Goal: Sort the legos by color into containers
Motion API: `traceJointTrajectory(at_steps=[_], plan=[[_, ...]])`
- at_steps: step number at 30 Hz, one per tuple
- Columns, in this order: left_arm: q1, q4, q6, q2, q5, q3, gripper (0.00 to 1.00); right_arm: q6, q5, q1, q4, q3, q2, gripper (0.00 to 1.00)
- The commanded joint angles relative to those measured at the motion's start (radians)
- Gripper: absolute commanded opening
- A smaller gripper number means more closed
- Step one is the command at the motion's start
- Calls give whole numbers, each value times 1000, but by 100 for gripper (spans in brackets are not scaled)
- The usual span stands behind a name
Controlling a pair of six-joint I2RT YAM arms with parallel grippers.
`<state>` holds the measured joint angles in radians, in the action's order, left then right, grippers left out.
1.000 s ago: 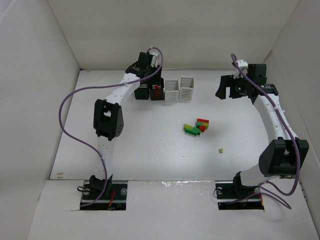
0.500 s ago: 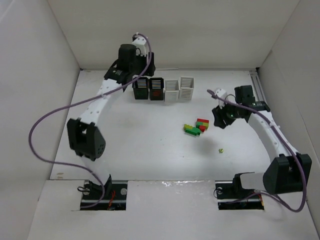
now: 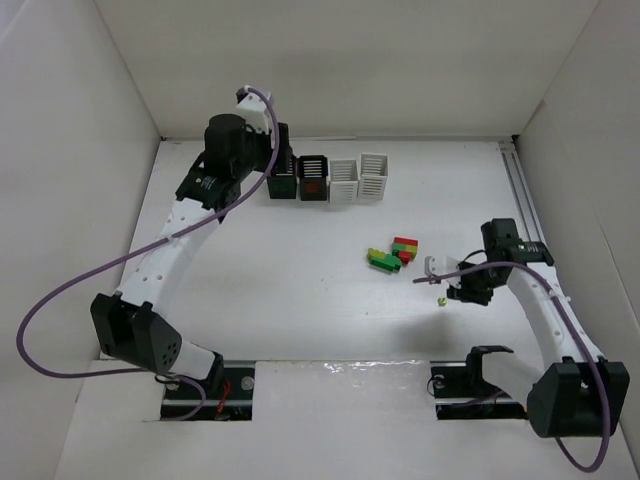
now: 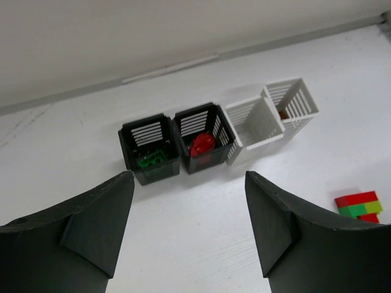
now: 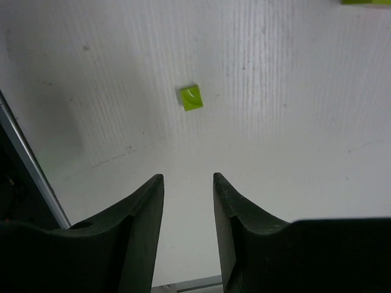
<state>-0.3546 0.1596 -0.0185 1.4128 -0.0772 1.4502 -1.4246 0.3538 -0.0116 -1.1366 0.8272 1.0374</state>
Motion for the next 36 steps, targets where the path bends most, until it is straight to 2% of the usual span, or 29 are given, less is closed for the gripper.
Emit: traceJointTrajectory(at_steps=[1, 5, 11, 21, 25, 36], plan=[[17, -3, 17, -15, 20, -13, 71, -211, 2, 30, -46, -3, 33, 43], [77, -3, -9, -37, 20, -22, 80, -189, -9, 81, -22, -3, 107, 45], [160, -3, -50, -46, -16, -45, 83, -149, 0, 136, 18, -14, 145, 46], [160, -3, -51, -55, -16, -65, 85, -37, -10, 219, 107, -63, 145, 48], [160, -12, -51, -44, -16, -65, 85, -10, -19, 219, 144, -85, 145, 52], [160, -12, -51, -17, -27, -45, 85, 87, -19, 239, 228, -97, 216, 52]])
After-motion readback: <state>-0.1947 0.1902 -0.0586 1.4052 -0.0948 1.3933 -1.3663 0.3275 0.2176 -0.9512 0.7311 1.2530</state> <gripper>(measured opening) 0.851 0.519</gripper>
